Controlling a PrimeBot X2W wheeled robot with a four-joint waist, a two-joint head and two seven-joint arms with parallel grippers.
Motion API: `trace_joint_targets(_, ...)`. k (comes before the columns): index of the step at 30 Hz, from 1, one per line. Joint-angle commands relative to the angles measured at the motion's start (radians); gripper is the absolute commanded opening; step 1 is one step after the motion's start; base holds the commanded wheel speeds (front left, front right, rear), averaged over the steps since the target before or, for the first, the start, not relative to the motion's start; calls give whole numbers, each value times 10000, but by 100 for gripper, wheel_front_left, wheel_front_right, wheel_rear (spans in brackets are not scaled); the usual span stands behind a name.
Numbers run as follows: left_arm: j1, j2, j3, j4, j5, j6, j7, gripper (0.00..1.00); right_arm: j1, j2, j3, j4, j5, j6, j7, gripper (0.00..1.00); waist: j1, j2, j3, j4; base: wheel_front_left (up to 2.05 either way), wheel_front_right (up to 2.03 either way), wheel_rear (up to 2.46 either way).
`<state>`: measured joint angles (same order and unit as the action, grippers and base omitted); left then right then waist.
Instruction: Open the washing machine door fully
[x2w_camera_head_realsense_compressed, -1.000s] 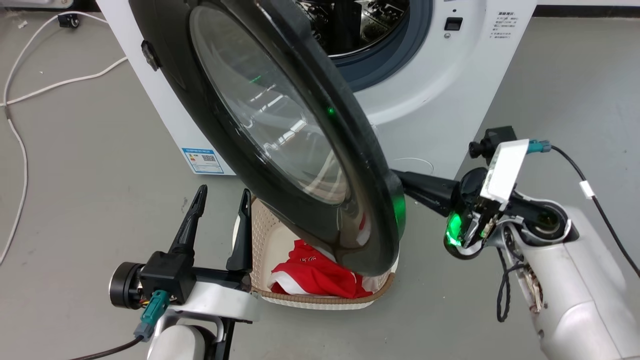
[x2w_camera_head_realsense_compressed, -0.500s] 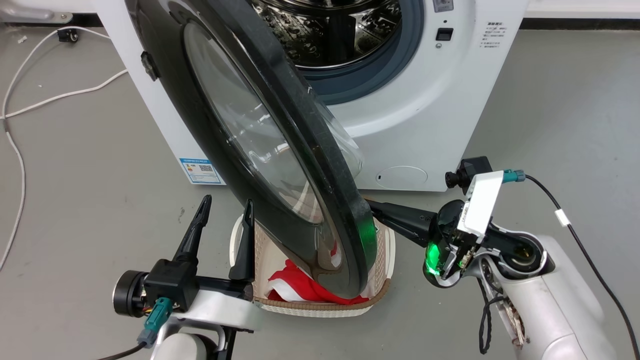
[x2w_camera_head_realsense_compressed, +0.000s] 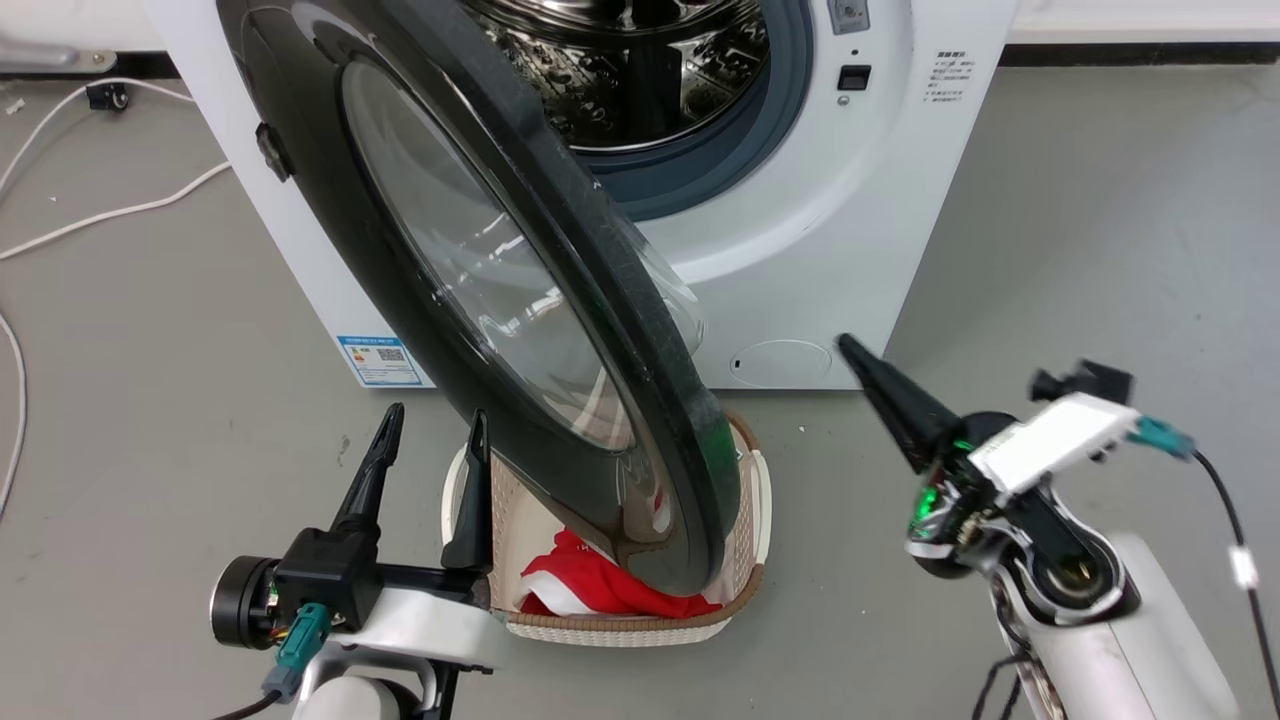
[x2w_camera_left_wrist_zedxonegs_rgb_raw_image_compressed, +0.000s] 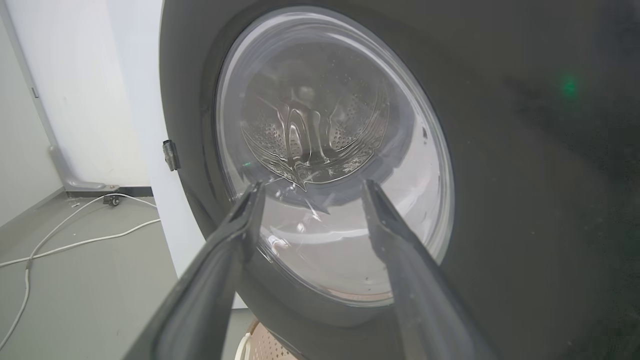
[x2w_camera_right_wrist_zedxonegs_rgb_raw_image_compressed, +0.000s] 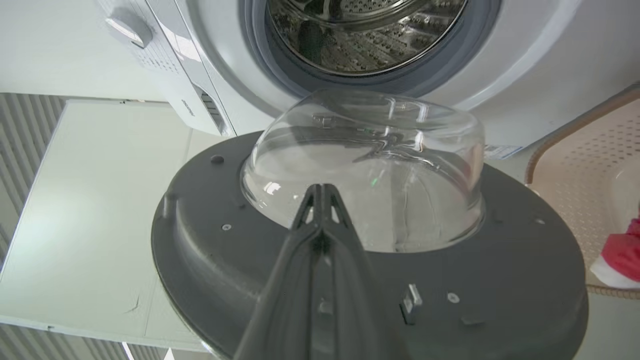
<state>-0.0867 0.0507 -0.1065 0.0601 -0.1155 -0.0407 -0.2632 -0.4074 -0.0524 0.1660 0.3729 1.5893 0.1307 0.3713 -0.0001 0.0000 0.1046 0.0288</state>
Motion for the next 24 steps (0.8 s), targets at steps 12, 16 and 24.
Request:
trace_joint_targets(12,465,-6,338,81,63,94,-23,100,2501,-411,-1678,-1174,-942,1,-3115,97,1,0,-500,-236,0,0,0)
trace_joint_targets(16,568,-5,383,68,44,143,-23,100,2927,-525,-1733,-1446,-1787,1,-3959,100,1,0,-557,-363,0,0,0)
trace_joint_targets(24,622,-6,524,86,13,186,-23,100,2897,-731,-1251,-1724,-4941,1,-5716,100,1,0,-604,-512,0,0,0)
